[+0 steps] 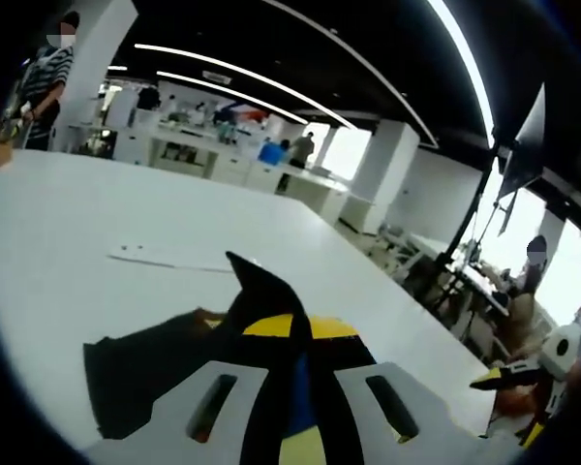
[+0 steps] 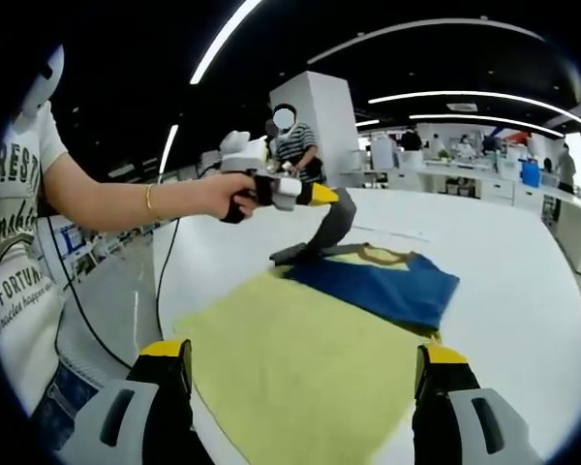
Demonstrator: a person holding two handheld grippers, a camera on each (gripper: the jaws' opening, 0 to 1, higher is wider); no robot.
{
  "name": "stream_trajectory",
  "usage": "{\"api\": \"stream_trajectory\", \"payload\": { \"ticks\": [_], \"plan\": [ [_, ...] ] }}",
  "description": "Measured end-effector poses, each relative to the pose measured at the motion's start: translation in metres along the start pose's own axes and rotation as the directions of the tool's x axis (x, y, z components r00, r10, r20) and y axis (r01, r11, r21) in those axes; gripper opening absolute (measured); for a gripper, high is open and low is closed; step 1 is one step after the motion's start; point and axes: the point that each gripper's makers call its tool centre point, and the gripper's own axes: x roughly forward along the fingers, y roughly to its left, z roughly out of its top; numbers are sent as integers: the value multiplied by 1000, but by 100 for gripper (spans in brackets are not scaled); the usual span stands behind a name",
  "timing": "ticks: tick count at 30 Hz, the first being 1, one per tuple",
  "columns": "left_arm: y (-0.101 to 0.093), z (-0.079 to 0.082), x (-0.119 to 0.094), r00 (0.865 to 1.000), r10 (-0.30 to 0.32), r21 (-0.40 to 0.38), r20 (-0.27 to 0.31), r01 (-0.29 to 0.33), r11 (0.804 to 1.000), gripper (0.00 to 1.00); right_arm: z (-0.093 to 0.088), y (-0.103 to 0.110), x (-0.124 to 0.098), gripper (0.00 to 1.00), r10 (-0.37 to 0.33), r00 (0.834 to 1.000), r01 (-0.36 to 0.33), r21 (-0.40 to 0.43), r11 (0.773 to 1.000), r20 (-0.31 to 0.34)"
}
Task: Fold the garment on the visible template until the final outline fits inside the template.
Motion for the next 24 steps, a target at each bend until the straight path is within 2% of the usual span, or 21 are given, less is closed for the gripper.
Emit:
{"api": "stream_trajectory", "payload": {
  "ticks": [13, 24],
  "plan": [
    [-20, -11, 24, 998, -53, 20, -20, 53, 998, 1, -4, -6, -3, 95, -18, 1000, 18, 13, 1000, -7],
    [-41, -29, 35, 992, -106, 42, -64, 109, 993, 1, -10, -8, -3, 95, -24, 1000, 25, 26, 999, -12]
  ]
}}
